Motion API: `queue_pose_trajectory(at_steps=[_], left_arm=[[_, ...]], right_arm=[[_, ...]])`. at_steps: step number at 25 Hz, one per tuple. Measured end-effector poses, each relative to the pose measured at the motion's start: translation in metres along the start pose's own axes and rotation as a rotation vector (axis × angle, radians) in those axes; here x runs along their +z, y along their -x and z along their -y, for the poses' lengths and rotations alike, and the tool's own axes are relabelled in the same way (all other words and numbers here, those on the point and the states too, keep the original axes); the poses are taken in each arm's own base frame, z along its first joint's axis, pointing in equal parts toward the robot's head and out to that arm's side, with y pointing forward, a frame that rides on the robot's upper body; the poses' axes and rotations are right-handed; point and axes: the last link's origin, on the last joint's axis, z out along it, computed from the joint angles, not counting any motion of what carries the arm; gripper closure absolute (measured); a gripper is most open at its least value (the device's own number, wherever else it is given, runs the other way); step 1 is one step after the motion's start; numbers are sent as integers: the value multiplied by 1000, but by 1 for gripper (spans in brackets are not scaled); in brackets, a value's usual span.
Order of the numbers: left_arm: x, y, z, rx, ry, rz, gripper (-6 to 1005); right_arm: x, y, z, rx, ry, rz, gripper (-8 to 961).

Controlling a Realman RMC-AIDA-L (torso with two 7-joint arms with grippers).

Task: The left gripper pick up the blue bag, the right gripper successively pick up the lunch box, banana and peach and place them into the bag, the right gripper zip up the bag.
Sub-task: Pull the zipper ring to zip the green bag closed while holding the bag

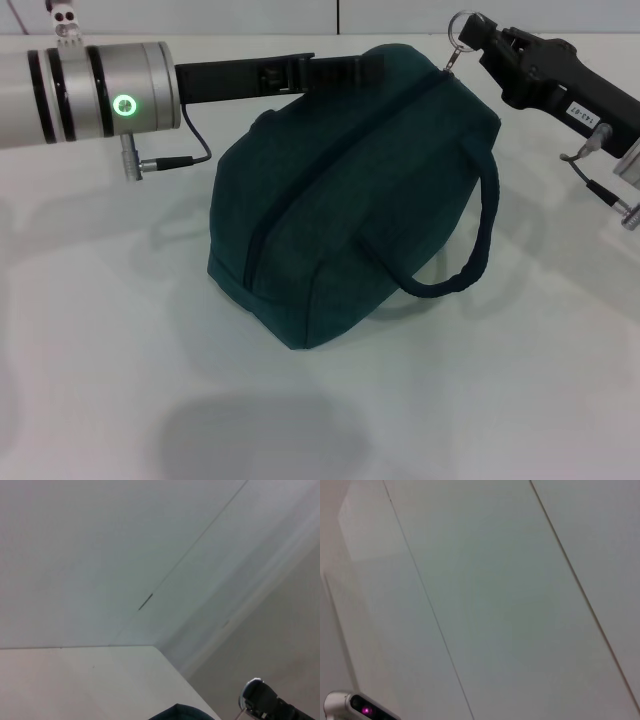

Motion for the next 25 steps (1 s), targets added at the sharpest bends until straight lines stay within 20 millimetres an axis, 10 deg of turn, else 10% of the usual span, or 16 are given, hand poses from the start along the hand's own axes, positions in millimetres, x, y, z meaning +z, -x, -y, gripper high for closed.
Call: queue_pose_trajectory(at_steps=[15,25], left_arm=[[-1,11,2,-6,-9,-28,922],[-10,34,4,16,24,-102,944]], right_arm=[[-7,-2,1,19,-17,7,926],[-21,-8,7,125,-70,35,925]])
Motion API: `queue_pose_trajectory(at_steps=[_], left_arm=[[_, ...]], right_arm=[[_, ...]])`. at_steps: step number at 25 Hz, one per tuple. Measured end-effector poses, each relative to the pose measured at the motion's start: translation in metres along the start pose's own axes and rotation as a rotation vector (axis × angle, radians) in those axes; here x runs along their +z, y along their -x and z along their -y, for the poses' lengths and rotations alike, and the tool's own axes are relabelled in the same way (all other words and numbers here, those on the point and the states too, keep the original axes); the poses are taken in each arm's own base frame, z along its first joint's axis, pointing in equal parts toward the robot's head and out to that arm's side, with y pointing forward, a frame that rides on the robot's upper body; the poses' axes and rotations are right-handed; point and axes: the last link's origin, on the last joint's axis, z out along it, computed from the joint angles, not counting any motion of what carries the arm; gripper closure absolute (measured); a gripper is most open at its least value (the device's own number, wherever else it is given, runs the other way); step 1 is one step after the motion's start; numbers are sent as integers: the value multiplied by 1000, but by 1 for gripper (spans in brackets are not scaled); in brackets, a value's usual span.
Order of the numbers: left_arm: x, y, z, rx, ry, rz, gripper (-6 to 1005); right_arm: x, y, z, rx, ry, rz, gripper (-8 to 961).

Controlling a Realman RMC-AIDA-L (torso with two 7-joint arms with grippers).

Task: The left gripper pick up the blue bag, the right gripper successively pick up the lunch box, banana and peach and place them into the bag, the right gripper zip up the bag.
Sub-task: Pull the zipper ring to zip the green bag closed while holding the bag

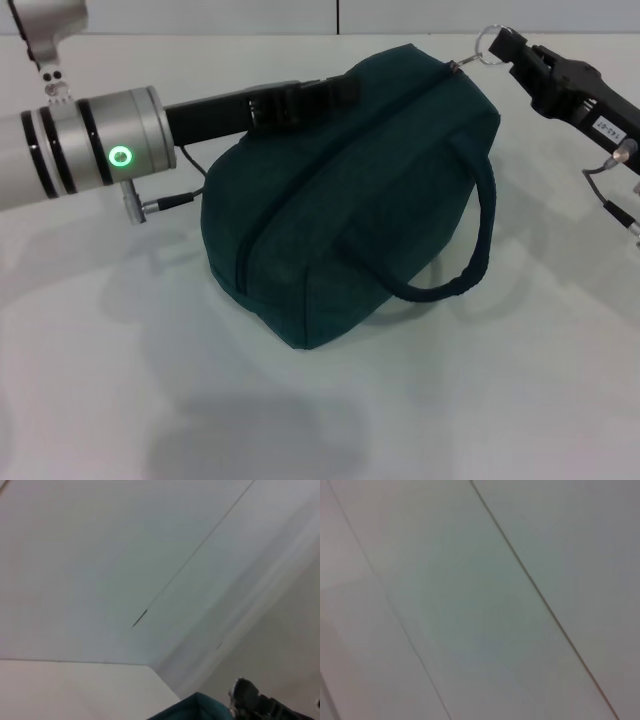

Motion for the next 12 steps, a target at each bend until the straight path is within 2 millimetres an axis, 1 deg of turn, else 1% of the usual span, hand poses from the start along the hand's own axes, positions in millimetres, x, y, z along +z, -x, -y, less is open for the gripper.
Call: queue_pose_trajectory(at_steps=[5,12], left_arm=[[0,6,-4,33,29,17,945],[0,10,-8,47,62,20,946]], right_arm=[[-5,-2,4,34,-27,6,924],[-14,-3,8,143,-65,28,924]])
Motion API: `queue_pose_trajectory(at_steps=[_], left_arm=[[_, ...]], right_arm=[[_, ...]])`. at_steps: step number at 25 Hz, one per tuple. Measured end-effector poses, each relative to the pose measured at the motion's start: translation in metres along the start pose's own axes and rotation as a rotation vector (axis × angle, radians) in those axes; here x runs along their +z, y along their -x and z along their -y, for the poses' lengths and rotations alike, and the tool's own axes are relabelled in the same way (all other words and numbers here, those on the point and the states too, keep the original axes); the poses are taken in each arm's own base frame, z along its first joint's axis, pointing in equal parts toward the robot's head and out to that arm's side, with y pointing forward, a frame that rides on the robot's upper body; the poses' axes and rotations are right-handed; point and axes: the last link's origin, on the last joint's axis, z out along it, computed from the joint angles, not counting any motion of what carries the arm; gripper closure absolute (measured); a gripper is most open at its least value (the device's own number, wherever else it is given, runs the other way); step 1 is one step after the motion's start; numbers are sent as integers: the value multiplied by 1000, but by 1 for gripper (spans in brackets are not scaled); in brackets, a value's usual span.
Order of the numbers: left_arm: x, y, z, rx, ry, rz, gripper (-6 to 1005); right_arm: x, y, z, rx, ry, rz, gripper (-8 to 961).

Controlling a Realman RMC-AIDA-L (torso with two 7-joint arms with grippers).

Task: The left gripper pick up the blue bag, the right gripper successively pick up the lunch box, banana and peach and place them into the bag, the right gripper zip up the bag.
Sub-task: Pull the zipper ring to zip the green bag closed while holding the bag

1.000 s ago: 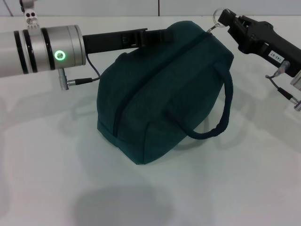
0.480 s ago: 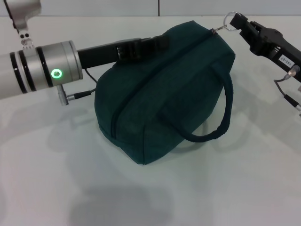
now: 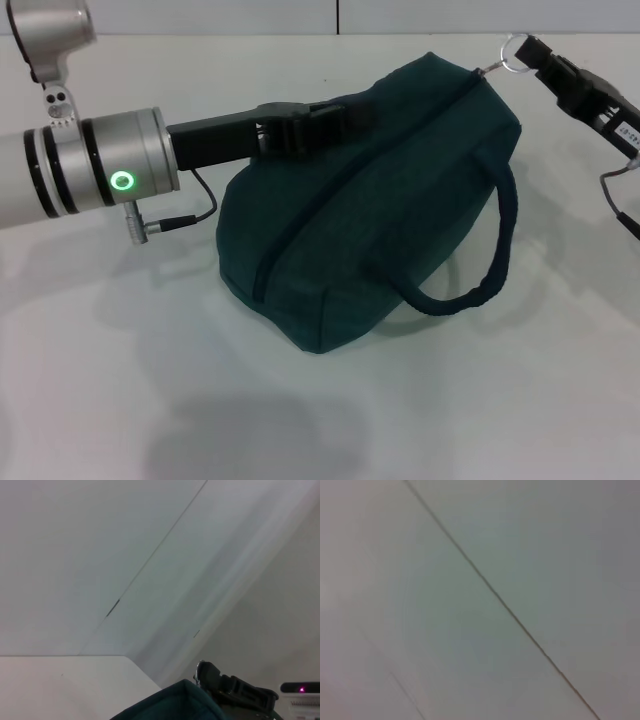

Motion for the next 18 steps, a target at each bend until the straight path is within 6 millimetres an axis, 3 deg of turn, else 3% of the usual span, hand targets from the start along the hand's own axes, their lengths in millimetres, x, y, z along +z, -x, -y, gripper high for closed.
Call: queue_pose_trajectory(at_steps=[8,18], left_arm=[[-1,0,-2,-1,10,-17,947],[-2,6,-10,30,68,-16,948]], right_arm=[[-6,-8,9,204,-67,-27,923],[-9,-10,11,290,-80,-23,923]])
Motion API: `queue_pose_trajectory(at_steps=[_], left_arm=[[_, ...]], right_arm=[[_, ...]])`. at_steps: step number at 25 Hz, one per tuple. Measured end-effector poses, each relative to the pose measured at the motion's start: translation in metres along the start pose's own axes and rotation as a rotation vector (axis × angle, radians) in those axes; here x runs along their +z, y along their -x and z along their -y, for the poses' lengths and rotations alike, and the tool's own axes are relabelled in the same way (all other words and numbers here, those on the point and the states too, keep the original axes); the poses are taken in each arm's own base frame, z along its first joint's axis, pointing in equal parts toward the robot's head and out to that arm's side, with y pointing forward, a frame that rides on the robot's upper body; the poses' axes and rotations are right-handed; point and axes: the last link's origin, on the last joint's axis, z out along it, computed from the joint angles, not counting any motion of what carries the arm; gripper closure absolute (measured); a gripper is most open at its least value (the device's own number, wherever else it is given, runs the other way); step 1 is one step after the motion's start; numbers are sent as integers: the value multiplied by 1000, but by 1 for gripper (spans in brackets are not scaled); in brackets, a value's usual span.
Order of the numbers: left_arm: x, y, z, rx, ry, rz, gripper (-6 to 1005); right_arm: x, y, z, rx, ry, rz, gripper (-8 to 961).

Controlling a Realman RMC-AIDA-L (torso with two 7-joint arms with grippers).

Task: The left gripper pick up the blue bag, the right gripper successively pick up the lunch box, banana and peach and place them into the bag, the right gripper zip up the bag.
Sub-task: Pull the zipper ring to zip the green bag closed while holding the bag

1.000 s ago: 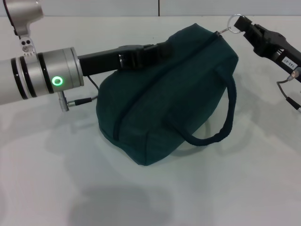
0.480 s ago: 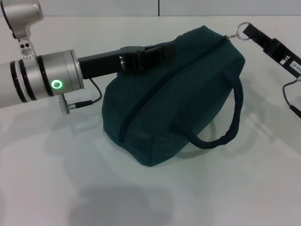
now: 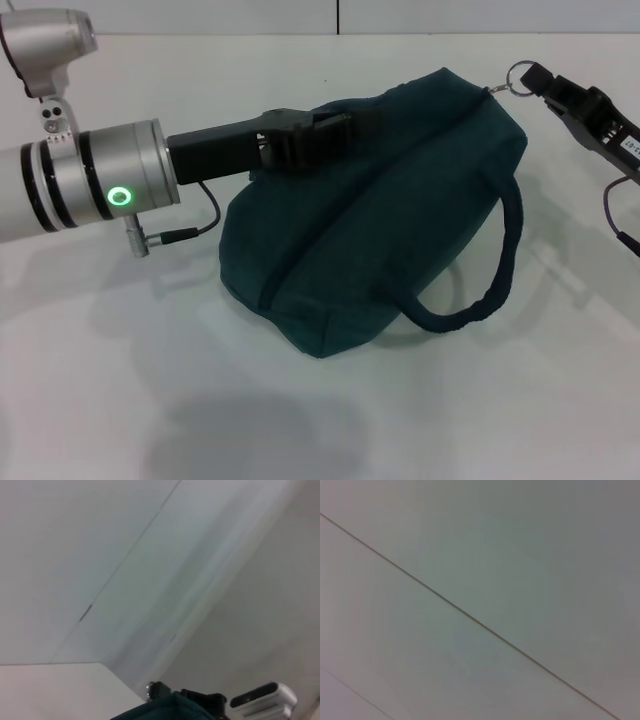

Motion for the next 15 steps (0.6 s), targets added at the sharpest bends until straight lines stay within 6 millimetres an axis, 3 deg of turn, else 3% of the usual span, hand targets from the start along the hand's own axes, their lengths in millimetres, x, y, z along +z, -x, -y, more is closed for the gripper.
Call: queue_pose_trajectory(at_steps=[15], left_arm=[[-3,-2,-12,-19,83,-52,949]], right_arm=[[0,1,1,8,-8,4,922]])
